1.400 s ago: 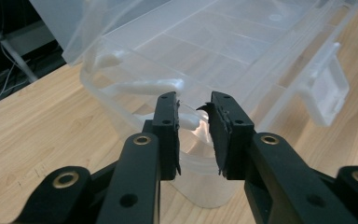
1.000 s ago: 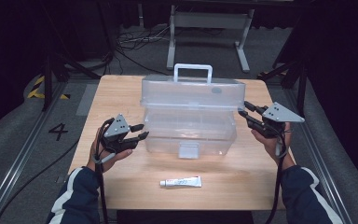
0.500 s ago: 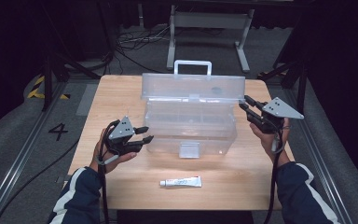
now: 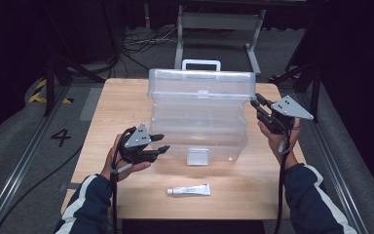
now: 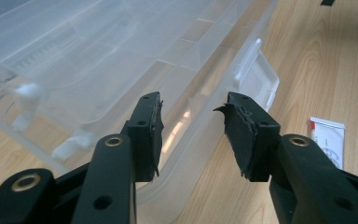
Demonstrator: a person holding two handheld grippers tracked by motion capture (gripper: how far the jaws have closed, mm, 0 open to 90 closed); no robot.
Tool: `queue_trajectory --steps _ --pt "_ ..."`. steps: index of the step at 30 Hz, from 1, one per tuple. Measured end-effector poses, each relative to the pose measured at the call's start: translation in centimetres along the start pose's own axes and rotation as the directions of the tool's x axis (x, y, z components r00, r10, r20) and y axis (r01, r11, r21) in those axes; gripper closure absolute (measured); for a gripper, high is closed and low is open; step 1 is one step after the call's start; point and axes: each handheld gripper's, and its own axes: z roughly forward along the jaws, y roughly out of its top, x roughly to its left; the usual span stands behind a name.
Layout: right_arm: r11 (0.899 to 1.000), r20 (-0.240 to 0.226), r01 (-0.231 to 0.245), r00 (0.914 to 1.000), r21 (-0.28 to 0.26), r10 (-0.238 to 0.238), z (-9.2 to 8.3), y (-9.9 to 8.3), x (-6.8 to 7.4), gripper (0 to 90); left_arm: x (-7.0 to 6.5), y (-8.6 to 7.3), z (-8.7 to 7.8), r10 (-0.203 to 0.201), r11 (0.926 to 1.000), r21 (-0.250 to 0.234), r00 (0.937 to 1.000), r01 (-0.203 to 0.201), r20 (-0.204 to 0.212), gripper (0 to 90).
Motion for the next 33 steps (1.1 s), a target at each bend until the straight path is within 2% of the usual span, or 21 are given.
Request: queue_trajectory --steps 8,13,21,24,26,27,29,31,33 --pt "1.000 0.031 0.003 0.9995 0.025 -0.004 0.7 0.9 -0.2 78.0 -0.8 0.8 1.7 0.045 0.9984 0.034 0.9987 -0.046 0.023 53.4" --pt "0.999 0.041 0.003 0.9992 0.047 -0.005 1.2 1.5 -0.5 78.7 -1.0 0.9 2.5 0.054 0.9969 0.055 0.9978 -0.056 0.038 53.0" --pt "0.998 0.041 -0.026 0.9989 0.062 0.023 1.6 2.0 -0.7 78.7 -1.0 1.2 4.1 0.085 0.9881 0.124 0.9949 -0.091 0.054 52.6" --pt "0.998 0.041 -0.023 0.9989 0.063 0.021 1.7 2.1 -0.8 78.7 -1.0 1.3 4.8 0.099 0.9815 0.158 0.9930 -0.108 0.065 52.3" --pt "0.997 0.040 -0.024 0.9990 0.069 0.022 1.8 2.3 -0.9 78.9 -0.9 1.3 5.4 0.106 0.9736 0.195 0.9915 -0.119 0.075 51.7" --pt "0.997 0.040 -0.024 0.9990 0.069 0.022 1.8 2.3 -0.9 78.9 -0.9 1.3 5.4 0.106 0.9736 0.195 0.9915 -0.119 0.075 51.3" --pt "0.997 0.041 -0.027 0.9989 0.071 0.024 2.0 2.5 -1.0 79.0 -0.8 1.3 5.6 0.107 0.9671 0.224 0.9917 -0.121 0.072 51.1" --pt "0.997 0.044 -0.026 0.9988 0.073 0.022 2.1 2.6 -1.0 79.2 -0.7 1.3 5.7 0.108 0.9652 0.231 0.9914 -0.123 0.074 51.5" --pt "0.997 0.045 -0.031 0.9986 0.072 0.028 2.4 2.7 -1.2 79.5 -0.5 1.0 6.2 0.116 0.9496 0.284 0.9905 -0.133 0.073 53.0"
